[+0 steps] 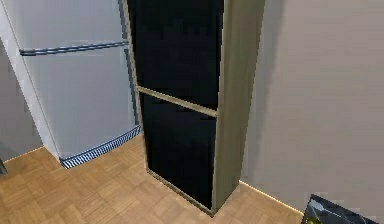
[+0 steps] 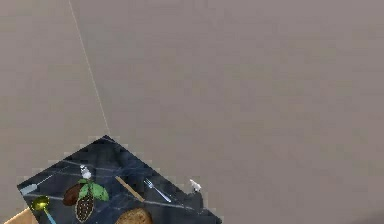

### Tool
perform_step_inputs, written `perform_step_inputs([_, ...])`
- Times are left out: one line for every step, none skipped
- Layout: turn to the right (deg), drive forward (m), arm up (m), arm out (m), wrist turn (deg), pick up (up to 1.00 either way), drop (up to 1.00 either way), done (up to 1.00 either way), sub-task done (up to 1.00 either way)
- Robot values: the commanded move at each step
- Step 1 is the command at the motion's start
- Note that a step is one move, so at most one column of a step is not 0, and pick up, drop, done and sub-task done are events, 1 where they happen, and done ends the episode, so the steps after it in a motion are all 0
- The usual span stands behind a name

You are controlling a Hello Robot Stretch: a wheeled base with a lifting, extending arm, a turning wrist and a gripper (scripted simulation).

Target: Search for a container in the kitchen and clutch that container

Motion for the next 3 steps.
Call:
perform_step_inputs([0.0,0.00,0.36,0.00,0.0,0.00,0.00,0.00,0.00])
perform_step_inputs([0.0,0.00,0.00,0.38,0.0,0.00,0.00,0.00,0.00])
perform_step_inputs([0.0,0.00,0.00,0.00,45.0,0.00,0.00,0.00,0.00])
